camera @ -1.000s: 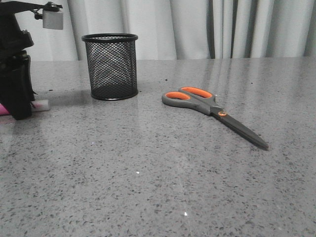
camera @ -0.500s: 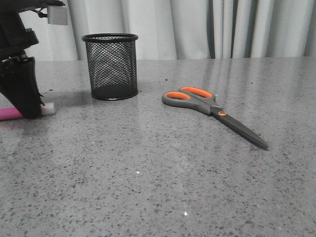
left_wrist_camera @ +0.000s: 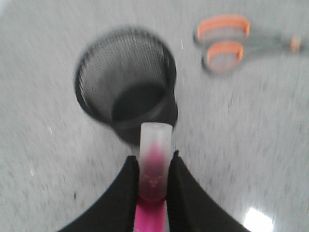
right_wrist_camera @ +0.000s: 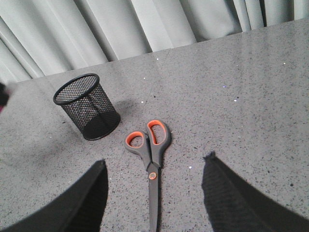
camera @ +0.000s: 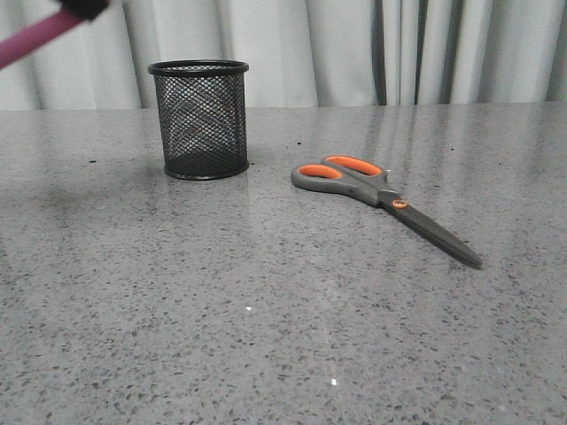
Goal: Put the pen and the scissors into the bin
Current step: 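Lift the highlighter with the left gripper and drop it into the mesh cup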
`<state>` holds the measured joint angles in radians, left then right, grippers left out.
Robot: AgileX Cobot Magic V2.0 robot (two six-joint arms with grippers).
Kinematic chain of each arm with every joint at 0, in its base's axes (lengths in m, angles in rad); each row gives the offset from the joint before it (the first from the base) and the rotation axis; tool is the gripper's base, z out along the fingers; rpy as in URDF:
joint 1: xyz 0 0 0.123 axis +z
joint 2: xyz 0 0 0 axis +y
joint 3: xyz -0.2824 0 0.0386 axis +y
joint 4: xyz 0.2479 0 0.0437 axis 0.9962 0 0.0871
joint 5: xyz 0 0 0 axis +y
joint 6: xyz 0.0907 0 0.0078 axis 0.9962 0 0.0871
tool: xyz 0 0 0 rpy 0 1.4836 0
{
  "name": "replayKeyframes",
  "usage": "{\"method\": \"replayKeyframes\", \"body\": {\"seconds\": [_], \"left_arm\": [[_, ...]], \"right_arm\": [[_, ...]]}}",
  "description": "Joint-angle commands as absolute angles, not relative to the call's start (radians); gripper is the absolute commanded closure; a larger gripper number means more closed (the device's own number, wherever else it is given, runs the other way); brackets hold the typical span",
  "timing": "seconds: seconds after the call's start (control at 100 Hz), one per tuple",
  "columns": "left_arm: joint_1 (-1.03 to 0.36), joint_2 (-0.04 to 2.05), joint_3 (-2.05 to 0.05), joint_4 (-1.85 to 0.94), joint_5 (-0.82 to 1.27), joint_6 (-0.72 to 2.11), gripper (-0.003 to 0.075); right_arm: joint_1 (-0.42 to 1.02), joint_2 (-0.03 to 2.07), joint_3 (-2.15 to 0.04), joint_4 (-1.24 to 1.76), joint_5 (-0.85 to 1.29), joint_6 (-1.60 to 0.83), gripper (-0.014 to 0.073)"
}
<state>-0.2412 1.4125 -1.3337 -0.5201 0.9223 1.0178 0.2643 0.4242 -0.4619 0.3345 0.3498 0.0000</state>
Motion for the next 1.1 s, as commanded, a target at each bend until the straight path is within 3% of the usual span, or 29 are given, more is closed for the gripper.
{"method": "replayKeyframes", "body": {"seconds": [0.0,0.19,0.51,1.09], "left_arm": [[-0.234,1.345,-1.361,-0.685,0.796,1.004,0.0739],[-0.234,1.324,-1.361,-0.995,0.686,1.066,0.0739],[-0.234,1.378,-1.299,-1.842,0.705,1.619,0.0739],[-0.234,1.654,-1.297,-1.797,0.824,1.644,0.0739]], "right_arm": [[0.260,0.439,-0.498,0.328,0.299,-0.008,0.0204],[0.260,0.439,-0.498,0.328,0.333,-0.008,0.0204],[0.260,0.439,-0.498,0.328,0.339,-0.008,0.0204],[0.260,0.439,-0.498,0.328,0.367,-0.008,0.0204]]}}
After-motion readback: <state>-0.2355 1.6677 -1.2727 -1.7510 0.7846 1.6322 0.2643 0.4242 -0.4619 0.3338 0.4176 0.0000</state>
